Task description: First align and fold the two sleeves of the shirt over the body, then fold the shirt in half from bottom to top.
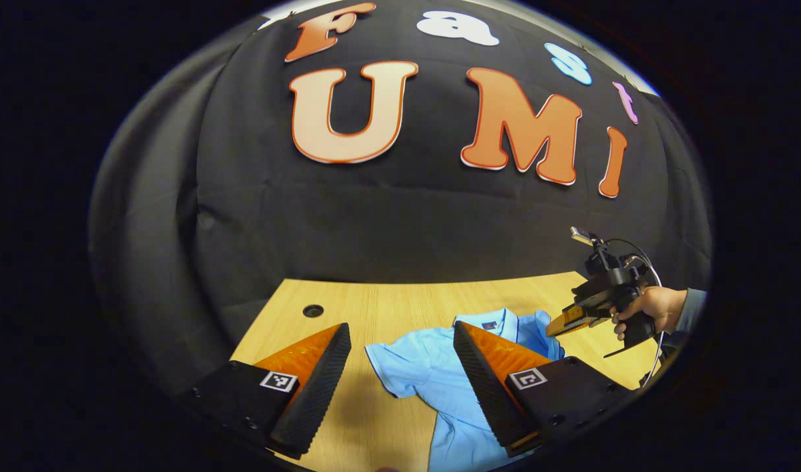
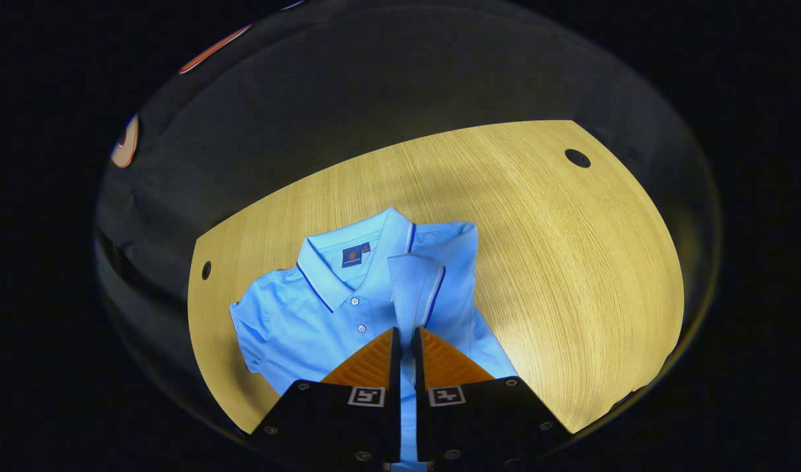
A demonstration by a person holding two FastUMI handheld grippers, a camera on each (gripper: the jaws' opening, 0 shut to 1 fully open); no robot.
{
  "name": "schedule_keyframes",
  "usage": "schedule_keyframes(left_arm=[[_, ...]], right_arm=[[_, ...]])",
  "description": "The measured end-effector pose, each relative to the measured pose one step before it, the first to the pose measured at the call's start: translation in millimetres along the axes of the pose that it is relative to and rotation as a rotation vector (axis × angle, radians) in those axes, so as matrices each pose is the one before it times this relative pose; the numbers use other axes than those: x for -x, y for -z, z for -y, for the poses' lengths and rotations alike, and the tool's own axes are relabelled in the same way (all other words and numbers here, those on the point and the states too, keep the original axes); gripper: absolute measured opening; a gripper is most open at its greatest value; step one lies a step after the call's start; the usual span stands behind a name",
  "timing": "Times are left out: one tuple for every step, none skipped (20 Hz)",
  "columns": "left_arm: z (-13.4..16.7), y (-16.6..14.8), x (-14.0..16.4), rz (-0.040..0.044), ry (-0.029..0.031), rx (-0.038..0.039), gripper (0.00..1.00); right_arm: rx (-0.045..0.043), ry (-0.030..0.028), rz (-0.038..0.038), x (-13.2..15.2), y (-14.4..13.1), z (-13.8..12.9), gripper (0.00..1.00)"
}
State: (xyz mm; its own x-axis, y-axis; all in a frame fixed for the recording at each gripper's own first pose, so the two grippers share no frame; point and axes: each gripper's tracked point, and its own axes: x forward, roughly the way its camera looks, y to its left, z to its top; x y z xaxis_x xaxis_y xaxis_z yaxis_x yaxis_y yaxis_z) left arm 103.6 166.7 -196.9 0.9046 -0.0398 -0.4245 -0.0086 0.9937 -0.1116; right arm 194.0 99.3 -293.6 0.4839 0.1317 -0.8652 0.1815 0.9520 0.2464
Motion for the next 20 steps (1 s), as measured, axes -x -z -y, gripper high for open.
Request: schedule_keyframes(left_arm=[[0.49,6.37,-7.34,-0.02842,0.00491,0.01486,1.00],[-1.63,3.49,-9.05,-0.02970,-0.00277,0.01252,1.00],[-3.02,6.12,-10.94,-0.02982,-0.00252,0.01183,0.99],[-1.94,4.01,-9.74,-0.03015,0.00037,0.01412,0.99],[-2.67,4.69,-8.20,-0.02940,0.00059,0.01772,0.99],[-4.45,4.06,-9.10,-0.03823,-0.00765,0.02207,0.99],[-4.59,13.63,-8.06,-0.07196,-0.01857,0.02255,0.99],[-1.80,8.20,-11.04,-0.04959,-0.00867,0.02693,0.99],[0.25,7.27,-12.94,-0.04363,-0.00354,0.02610,0.99],[-2.88,4.77,-9.42,-0.03374,-0.00426,0.02059,0.99],[-4.95,1.32,-5.78,-0.02729,-0.00245,0.01066,0.99],[-3.60,0.86,-5.56,-0.02559,-0.00715,0.00450,0.99],[-1.09,0.58,-6.04,-0.02480,-0.00325,0.00422,0.99],[-0.65,1.45,-6.04,-0.02860,-0.00332,0.00763,0.99],[1.08,2.33,-7.13,-0.02531,0.00229,0.00587,0.99],[-1.81,0.58,-6.81,-0.02294,-0.00386,0.00081,0.99],[-2.43,3.50,-8.13,-0.02715,-0.00681,-0.00191,0.99],[-0.16,4.38,-6.54,-0.02585,-0.00753,-0.00304,0.99],[0.03,1.32,-8.04,-0.02212,-0.00516,-0.00761,0.99],[-0.54,2.94,-7.81,-0.02525,-0.00633,-0.00504,0.99]], right_arm=[[0.01755,-0.00621,0.01303,2.47,-1.04,-2.09,0.11],[0.01389,0.00397,0.01453,2.56,-0.34,0.55,0.16],[0.00700,0.00373,0.01797,3.39,-2.67,0.42,0.18],[0.00523,0.00475,0.01648,4.74,-1.95,1.16,0.24],[-0.00019,0.00208,0.01841,4.08,-3.41,1.57,0.33],[0.00647,0.00025,0.00891,4.45,0.54,0.64,0.33],[0.01597,0.00160,0.01619,6.41,-1.41,3.32,0.27],[0.01833,-0.00285,0.01930,4.80,-2.75,1.53,0.33],[0.02168,0.00292,0.02387,7.26,-3.42,4.19,0.33],[0.01181,0.00924,0.02498,8.40,-2.00,6.47,0.33],[0.00159,0.00383,0.02467,8.61,-4.21,5.43,0.33],[-0.00908,-0.00837,0.02494,6.98,-2.97,1.39,0.35],[-0.00781,-0.01541,0.01990,7.58,-1.92,2.50,0.38],[0.00305,0.00020,0.01969,3.70,1.39,5.82,0.41],[0.01148,0.00909,0.01692,5.72,0.00,8.69,0.52],[0.01299,0.01182,0.01564,5.19,1.63,7.48,0.61],[0.01027,0.00237,0.01629,6.45,-0.64,5.75,0.64],[0.00858,0.00321,0.01720,6.00,-0.62,4.30,0.69],[0.00864,0.00673,0.01602,6.76,-2.22,6.36,0.65],[0.00730,0.00821,0.01965,6.25,-1.45,5.41,0.75]])
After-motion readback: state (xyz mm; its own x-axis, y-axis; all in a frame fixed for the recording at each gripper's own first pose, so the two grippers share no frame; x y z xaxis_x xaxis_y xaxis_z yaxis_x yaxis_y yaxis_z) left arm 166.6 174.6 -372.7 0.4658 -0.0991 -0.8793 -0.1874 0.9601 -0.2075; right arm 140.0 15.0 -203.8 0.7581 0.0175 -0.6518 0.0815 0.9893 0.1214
